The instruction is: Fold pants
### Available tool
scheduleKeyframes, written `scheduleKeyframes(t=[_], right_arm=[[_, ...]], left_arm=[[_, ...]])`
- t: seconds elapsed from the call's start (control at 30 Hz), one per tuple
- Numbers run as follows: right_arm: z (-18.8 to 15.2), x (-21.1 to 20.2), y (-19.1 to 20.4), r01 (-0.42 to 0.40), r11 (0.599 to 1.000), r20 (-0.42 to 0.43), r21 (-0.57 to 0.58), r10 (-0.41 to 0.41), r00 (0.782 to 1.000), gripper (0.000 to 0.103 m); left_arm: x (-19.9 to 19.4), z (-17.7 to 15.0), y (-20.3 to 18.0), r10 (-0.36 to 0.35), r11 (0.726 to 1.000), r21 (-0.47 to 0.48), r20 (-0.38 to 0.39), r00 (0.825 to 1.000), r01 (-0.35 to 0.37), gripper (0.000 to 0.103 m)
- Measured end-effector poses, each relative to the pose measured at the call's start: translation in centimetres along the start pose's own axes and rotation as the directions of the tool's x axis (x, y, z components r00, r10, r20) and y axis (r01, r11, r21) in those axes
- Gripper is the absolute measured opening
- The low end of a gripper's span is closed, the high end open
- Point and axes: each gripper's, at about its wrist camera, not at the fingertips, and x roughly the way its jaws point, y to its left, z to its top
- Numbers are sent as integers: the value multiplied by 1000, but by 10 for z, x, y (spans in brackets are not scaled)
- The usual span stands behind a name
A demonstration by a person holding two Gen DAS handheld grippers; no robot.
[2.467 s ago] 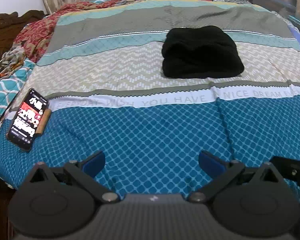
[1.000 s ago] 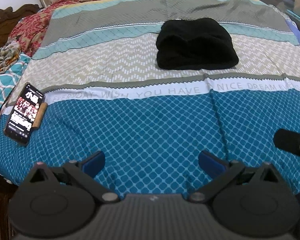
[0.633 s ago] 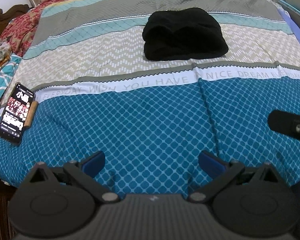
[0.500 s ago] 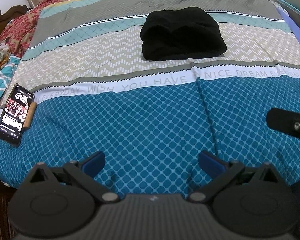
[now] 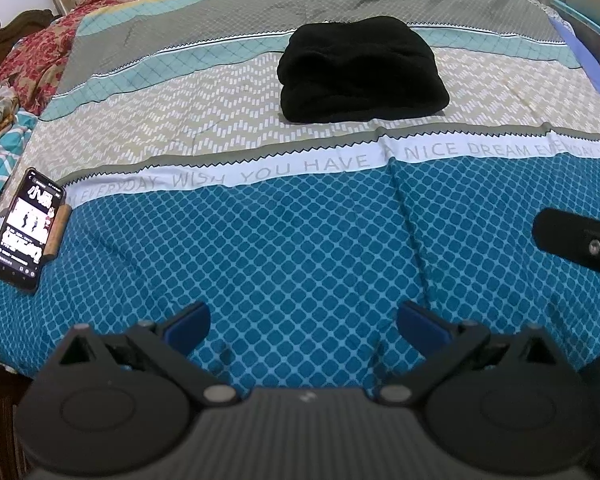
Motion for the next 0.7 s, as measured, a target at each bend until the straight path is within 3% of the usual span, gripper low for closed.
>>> scheduleKeyframes(t=[0.7], right_arm=[[-1, 1, 0, -3, 1000, -9, 9, 3, 1000, 102]], left_arm=[[0, -1, -1, 8, 1000, 4, -4, 1000, -8, 103]])
